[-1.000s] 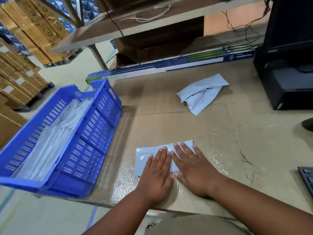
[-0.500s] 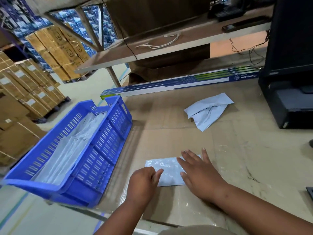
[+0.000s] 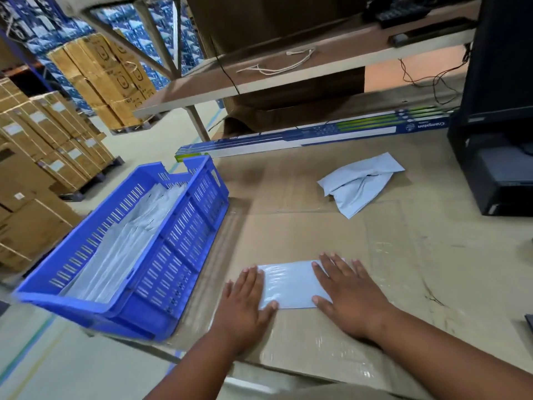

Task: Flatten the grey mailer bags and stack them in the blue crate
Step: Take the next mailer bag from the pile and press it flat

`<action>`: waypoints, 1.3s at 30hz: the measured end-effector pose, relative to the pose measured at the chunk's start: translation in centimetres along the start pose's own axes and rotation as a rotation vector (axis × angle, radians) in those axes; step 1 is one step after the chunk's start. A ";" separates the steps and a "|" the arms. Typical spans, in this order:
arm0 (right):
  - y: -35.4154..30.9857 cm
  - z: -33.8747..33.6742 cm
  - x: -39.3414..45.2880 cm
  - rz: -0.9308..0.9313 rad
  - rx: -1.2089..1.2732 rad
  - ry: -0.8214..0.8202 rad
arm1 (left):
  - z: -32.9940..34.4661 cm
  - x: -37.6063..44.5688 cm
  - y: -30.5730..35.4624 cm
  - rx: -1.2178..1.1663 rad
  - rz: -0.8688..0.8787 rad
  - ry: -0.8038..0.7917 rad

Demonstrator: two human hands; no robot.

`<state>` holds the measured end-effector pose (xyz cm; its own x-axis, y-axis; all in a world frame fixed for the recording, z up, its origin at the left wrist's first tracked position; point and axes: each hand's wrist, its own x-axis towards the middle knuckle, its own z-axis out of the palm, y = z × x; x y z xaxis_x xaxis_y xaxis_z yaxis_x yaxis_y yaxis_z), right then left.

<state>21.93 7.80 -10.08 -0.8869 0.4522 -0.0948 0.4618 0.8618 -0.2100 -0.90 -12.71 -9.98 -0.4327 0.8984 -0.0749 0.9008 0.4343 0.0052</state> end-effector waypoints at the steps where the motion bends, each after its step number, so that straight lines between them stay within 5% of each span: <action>1: 0.7 -0.5 -0.4 0.034 0.011 -0.010 | -0.5 -0.2 -1.3 0.017 -0.037 -0.022; 6: 1.8 -3.2 -1.3 0.132 -0.031 0.000 | -2.8 0.1 -2.3 0.019 -0.020 0.020; 10: -1.7 -4.0 0.3 -0.049 -0.007 -0.007 | -1.7 2.5 3.6 -0.119 0.347 0.188; 12: -3.4 -2.9 0.7 -0.074 -0.002 -0.061 | -0.4 3.4 6.0 -0.216 0.397 0.134; 19: -0.1 -1.6 -0.7 0.139 0.058 -0.070 | -1.1 1.9 1.9 -0.096 0.013 -0.038; 27: -1.4 -6.1 3.5 0.060 0.014 -0.076 | -7.9 6.6 3.9 0.050 0.150 -0.185; 33: -2.9 -8.1 4.9 0.099 -0.077 -0.120 | -10.2 8.4 5.7 0.258 0.060 -0.261; 39: -2.9 -9.6 5.1 0.230 -0.011 -0.191 | -11.5 8.1 6.3 0.055 -0.175 -0.330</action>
<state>16.16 9.78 -0.60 -0.7450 0.5850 -0.3205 0.6500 0.7447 -0.1515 0.85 -1.92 0.93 -0.5533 0.7374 -0.3875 0.8187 0.5672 -0.0895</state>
